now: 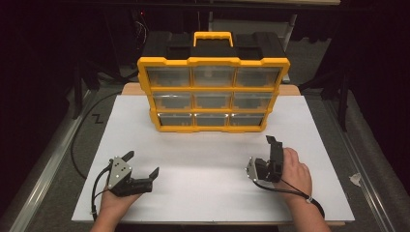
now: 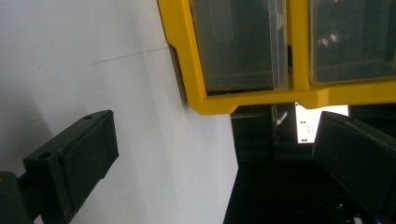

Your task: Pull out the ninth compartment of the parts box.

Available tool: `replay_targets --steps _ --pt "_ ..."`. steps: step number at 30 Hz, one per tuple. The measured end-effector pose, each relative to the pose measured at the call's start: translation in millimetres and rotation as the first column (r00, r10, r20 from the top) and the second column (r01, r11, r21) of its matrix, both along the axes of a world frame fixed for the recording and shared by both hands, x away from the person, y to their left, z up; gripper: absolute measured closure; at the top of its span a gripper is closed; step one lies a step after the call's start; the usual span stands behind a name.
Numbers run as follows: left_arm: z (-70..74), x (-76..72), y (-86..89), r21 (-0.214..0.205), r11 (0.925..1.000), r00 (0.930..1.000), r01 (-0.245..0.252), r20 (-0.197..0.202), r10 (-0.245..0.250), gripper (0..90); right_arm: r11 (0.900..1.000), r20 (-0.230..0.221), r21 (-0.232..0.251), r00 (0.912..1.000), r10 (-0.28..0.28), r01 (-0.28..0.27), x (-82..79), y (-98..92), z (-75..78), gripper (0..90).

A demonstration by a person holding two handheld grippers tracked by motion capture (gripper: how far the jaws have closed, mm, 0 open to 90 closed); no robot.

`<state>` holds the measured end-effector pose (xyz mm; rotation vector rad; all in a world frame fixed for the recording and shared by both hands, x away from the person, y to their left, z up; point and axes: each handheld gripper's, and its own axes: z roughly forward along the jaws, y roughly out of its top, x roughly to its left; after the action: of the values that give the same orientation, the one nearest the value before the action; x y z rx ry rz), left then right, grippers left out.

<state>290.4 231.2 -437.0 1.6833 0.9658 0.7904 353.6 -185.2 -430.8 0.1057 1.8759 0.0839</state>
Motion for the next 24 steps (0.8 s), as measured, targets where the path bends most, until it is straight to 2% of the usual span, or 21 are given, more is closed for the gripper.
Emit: replay_targets --steps 3,5,6,7,20,24 --pt "0.0 -0.1 -0.3 -0.001 1.0000 1.0000 0.001 -0.001 -0.001 0.1 0.9998 0.007 -0.020 1.0000 0.001 -0.001 -0.2 1.2 0.3 1.8" --pt "-0.4 0.1 -1.0 0.010 1.0000 1.0000 -0.002 0.005 0.002 0.1 0.9996 0.015 -0.026 0.9999 0.007 -0.007 0.1 1.8 1.0 2.3" --pt "-0.1 1.0 -1.3 0.029 0.9995 0.9999 -0.013 -0.007 0.014 0.1 0.9996 0.027 -0.027 0.9996 0.004 -0.004 -0.7 2.5 0.5 2.8" --pt "-0.1 1.0 -1.3 0.029 0.9995 0.9999 -0.013 -0.007 0.014 0.1 0.9996 0.027 -0.027 0.9996 0.004 -0.004 -0.7 2.5 0.5 2.8" --pt "0.4 1.0 -0.8 0.021 0.9998 1.0000 0.008 -0.003 -0.008 0.1 0.9996 0.065 -0.018 0.9976 0.021 -0.020 -1.5 12.9 -6.1 17.1" --pt "-0.5 2.2 -1.3 0.024 0.9996 0.9999 0.013 -0.008 -0.013 0.1 1.0000 0.086 -0.005 0.9963 0.002 -0.002 0.8 16.3 -7.5 22.8"
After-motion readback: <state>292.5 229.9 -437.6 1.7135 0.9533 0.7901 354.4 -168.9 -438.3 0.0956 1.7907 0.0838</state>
